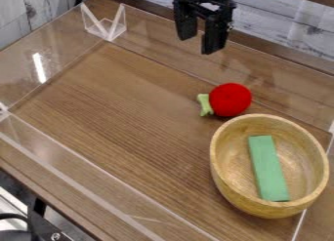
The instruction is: Move the red fruit to the right side of the table
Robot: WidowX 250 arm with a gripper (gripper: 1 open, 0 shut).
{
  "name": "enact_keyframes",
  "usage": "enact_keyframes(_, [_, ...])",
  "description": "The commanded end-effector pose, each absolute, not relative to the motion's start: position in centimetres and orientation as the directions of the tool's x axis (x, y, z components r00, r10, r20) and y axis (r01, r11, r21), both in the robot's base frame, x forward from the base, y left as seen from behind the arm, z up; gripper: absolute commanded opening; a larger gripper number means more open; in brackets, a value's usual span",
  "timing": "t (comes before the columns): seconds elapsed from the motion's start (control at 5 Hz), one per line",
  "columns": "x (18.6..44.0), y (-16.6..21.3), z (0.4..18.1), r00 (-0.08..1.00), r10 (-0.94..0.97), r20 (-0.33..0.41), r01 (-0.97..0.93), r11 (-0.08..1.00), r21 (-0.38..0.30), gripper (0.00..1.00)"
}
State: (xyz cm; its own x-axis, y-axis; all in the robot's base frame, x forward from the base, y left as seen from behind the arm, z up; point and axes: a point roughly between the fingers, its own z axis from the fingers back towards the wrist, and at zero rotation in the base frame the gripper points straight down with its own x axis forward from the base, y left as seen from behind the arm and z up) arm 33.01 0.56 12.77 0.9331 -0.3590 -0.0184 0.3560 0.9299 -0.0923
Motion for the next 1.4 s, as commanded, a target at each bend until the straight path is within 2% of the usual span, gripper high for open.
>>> enact_keyframes(0.0, [33.2,-0.5,15.7,0.920,-0.390,0.050,0.392,0.918,-0.062,1.00])
enact_keyframes(0.2, [33.3,-1.6,16.1,0.911,-0.410,0.049,0.413,0.909,-0.061,1.00])
enact_keyframes(0.6, [32.3,1.0,14.8,0.937,-0.345,0.062,0.347,0.937,-0.038,1.00])
enact_keyframes(0.8, [30.9,3.5,16.0,0.964,-0.249,0.089,0.250,0.968,-0.006,1.00])
enact_keyframes(1.0, [29.4,7.6,16.8,0.982,-0.153,0.113,0.151,0.988,0.026,1.00])
enact_keyframes(1.2, [29.0,11.5,16.7,0.980,-0.150,0.130,0.145,0.988,0.045,1.00])
